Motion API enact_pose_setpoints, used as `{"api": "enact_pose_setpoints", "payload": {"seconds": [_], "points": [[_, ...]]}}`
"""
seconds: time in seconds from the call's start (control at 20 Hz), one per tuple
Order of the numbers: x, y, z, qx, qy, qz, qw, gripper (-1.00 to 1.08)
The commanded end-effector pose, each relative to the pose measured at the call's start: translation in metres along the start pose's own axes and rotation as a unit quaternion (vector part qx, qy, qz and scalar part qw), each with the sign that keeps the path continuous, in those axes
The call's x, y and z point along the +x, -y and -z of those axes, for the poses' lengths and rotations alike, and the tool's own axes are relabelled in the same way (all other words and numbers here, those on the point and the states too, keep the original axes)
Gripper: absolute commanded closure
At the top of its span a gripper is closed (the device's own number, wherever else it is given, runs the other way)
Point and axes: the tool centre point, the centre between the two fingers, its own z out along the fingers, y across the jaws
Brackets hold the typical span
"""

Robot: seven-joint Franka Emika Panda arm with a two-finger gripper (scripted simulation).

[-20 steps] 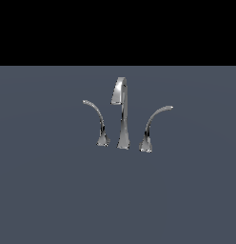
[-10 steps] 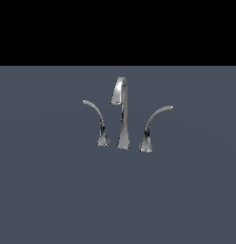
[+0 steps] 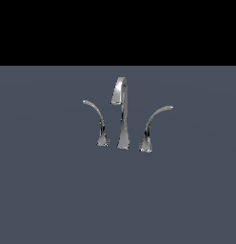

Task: Turn on the faucet by rotating a designated handle.

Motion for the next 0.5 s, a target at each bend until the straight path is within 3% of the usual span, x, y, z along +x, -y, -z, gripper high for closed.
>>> {"api": "enact_pose_setpoints", "payload": {"seconds": [0.0,0.45], "points": [[0.003,0.011,-0.01,0.0,0.001,-0.028,0.9996,1.08],[0.022,0.049,-0.046,0.002,0.002,-0.125,0.9921,1.08]]}}
